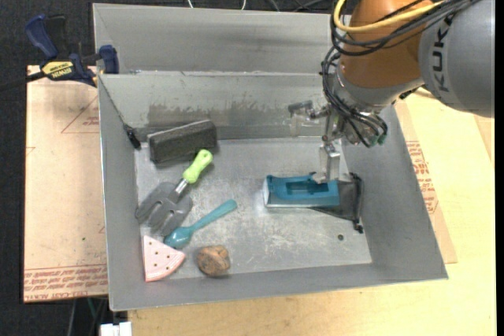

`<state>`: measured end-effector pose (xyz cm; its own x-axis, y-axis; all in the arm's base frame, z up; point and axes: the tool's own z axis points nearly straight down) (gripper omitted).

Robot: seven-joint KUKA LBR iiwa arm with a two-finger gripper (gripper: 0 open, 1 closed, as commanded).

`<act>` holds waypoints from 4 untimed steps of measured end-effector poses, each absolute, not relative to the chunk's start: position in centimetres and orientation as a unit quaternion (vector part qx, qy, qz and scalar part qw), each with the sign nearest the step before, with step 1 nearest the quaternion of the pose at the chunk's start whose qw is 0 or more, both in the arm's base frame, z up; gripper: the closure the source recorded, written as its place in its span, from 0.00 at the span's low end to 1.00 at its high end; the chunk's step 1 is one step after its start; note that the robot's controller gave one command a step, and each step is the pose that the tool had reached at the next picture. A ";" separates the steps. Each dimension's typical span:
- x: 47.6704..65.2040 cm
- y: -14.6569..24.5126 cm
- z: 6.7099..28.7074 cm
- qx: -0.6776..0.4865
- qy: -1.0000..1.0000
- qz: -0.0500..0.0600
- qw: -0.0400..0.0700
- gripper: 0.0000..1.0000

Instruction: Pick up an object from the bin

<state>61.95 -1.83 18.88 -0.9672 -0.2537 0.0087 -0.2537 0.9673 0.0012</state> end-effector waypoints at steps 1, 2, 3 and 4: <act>59.2 4.8 15.5 0.131 -0.991 -0.001 0.004 0.00; 56.1 4.9 12.8 0.121 -0.993 -0.001 0.003 0.00; 55.5 2.9 12.2 0.087 -0.996 0.000 0.005 0.00; 56.5 1.4 10.1 0.014 -1.000 -0.002 0.001 0.00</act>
Offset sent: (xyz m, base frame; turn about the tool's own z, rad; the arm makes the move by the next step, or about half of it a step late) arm -0.0731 0.0391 -0.0746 0.0376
